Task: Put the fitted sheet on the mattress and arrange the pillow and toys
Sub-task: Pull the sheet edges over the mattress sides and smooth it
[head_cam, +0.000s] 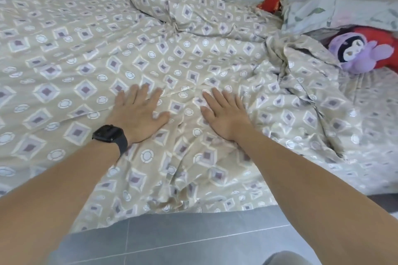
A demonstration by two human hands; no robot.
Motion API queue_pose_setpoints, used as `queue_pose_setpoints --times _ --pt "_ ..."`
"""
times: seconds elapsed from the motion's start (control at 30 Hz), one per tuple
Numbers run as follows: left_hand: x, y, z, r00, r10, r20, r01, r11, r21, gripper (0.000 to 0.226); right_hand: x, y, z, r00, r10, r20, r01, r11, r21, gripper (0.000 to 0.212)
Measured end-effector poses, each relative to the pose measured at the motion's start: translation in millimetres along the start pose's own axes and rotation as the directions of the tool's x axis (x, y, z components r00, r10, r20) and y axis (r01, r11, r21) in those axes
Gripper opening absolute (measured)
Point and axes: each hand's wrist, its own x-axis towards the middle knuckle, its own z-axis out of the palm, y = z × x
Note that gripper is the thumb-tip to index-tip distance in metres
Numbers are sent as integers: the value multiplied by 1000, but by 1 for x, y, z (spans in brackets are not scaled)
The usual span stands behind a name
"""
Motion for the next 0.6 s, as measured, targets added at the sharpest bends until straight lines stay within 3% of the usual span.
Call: queue_pose_setpoints --times 0.17,0.27,0.37,0.47,0.53,0.6 --pt "1 28 -4 996 -86 32 85 996 33 69 -53 54 -1 988 51 -144 -30 989 143 55" --pt "-3 78 -1 997 56 46 -55 998 -15 61 -83 84 0 957 63 -282 -20 988 151 47" --pt "0 119 1 973 228 29 -227 973 -51 58 -119 113 11 917 -31 -398 66 995 75 44" --pt "7 126 2 964 264 40 -261 964 -57 57 -151 139 28 886 -120 -448 156 987 44 48" --pt "6 123 0 966 254 53 -251 967 -48 58 -151 143 31 878 -90 -470 168 978 127 42" --pt "4 128 -5 968 245 45 -244 969 -21 61 -148 140 20 896 41 -442 126 932 341 34"
